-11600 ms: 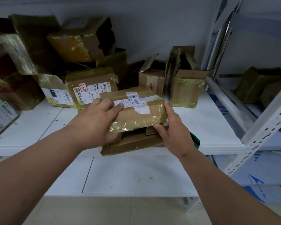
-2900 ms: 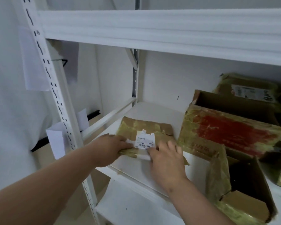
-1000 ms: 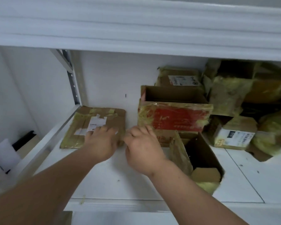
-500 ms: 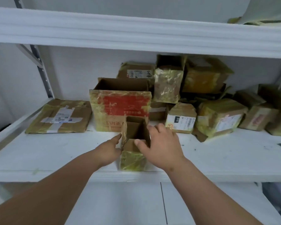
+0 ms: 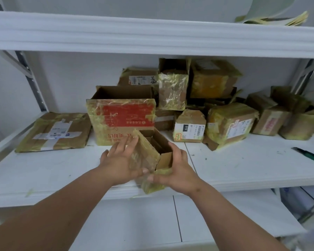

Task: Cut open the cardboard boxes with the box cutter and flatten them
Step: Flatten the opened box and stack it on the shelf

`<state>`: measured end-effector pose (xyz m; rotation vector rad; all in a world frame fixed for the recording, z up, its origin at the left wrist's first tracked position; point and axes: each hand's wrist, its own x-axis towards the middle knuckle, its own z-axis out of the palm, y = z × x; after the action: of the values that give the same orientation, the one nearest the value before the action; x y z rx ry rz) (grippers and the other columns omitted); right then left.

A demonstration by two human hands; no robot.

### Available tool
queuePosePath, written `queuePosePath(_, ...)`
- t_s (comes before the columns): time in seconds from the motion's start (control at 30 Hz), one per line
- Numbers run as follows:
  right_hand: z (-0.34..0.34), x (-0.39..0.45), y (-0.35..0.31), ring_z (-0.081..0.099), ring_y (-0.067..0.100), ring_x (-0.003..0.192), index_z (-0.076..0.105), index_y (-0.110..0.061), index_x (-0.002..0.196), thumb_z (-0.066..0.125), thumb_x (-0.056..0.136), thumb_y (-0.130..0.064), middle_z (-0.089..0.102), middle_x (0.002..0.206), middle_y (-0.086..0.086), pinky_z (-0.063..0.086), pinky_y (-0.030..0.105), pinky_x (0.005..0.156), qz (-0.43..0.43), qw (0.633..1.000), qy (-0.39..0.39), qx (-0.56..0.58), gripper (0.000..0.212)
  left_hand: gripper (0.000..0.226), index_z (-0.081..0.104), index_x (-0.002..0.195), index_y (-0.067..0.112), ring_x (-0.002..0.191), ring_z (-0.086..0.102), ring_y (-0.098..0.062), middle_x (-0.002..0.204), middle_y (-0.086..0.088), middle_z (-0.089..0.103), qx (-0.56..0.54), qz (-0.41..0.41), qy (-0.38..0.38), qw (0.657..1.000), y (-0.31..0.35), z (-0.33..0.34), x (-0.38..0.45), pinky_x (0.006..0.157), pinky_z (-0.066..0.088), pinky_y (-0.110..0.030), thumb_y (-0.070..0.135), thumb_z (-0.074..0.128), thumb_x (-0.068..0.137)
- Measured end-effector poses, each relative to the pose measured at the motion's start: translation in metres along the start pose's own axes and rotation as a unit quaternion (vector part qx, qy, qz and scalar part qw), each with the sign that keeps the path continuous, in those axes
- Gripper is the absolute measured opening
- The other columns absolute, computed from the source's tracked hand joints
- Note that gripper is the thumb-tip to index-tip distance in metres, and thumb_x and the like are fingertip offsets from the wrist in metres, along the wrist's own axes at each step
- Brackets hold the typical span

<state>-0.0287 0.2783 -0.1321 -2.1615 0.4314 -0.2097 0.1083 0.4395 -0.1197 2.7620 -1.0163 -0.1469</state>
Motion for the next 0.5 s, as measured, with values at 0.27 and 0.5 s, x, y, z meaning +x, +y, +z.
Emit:
queuePosePath(0.27,-0.004,0.005,0.018,0.043,0.011,0.122,0.024,-0.038,0.136,0.078,0.058,-0.040,0.032,0.127,-0.009,0.049,0.040,0.100,0.027,0.987,0.125,0.095,0.095,0.127,-0.038,0.138,0.048,0.148,-0.020,-0.018,0.154,0.012,-0.038,0.092,0.113,-0.036,0.989,0.012,0.001,0.013,0.119,-0.007,-0.054,0.077,0.064,0.068)
queuePosePath(0.5,-0.033,0.008,0.043,0.052,0.013,0.119,0.035,-0.032,0.138,0.074,0.060,-0.042,0.049,0.132,-0.006,0.051,0.030,0.090,0.053,0.970,0.118,0.204,0.088,0.115,-0.021,0.146,0.053,0.149,0.004,-0.024,0.151,0.021,-0.037,0.078,0.147,-0.019,0.986,0.036,0.000,0.027,0.120,0.016,-0.043,0.053,0.072,0.078)
